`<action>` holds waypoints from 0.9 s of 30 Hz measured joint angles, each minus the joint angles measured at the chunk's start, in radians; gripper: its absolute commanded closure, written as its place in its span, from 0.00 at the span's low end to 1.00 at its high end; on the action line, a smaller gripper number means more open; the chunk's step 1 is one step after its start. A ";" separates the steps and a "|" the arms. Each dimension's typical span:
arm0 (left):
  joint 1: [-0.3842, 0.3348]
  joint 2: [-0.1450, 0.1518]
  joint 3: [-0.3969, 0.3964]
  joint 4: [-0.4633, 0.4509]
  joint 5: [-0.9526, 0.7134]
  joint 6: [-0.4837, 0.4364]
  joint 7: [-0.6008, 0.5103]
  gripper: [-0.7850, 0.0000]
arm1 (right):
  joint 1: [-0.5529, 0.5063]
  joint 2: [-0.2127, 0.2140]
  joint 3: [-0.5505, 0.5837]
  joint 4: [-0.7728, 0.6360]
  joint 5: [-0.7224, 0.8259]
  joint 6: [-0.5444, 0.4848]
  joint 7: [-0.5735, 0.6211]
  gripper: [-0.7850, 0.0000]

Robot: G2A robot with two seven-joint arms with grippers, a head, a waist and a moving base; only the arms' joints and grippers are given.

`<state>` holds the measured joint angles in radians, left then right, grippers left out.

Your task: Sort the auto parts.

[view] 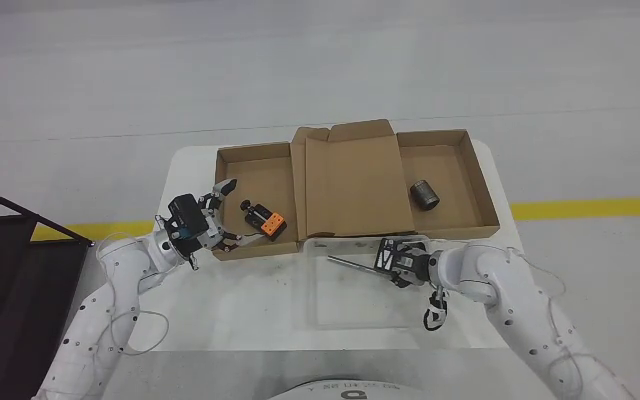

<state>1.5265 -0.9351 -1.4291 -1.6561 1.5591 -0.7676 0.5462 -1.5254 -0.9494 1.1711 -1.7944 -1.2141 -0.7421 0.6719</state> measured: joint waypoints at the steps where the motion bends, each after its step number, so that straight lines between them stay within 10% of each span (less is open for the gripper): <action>1: 0.000 0.000 0.000 0.000 0.000 0.000 0.000 0.00 | 0.004 0.000 -0.004 0.002 0.002 0.001 0.003 0.57; 27: 0.000 0.000 0.000 0.000 0.000 0.000 0.000 0.00 | 0.066 -0.001 -0.054 0.040 0.065 0.012 0.064 1.00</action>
<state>1.5265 -0.9351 -1.4291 -1.6561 1.5591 -0.7676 0.5462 -1.4591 -0.9507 1.1166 -1.7540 -1.1492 -0.7299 0.7362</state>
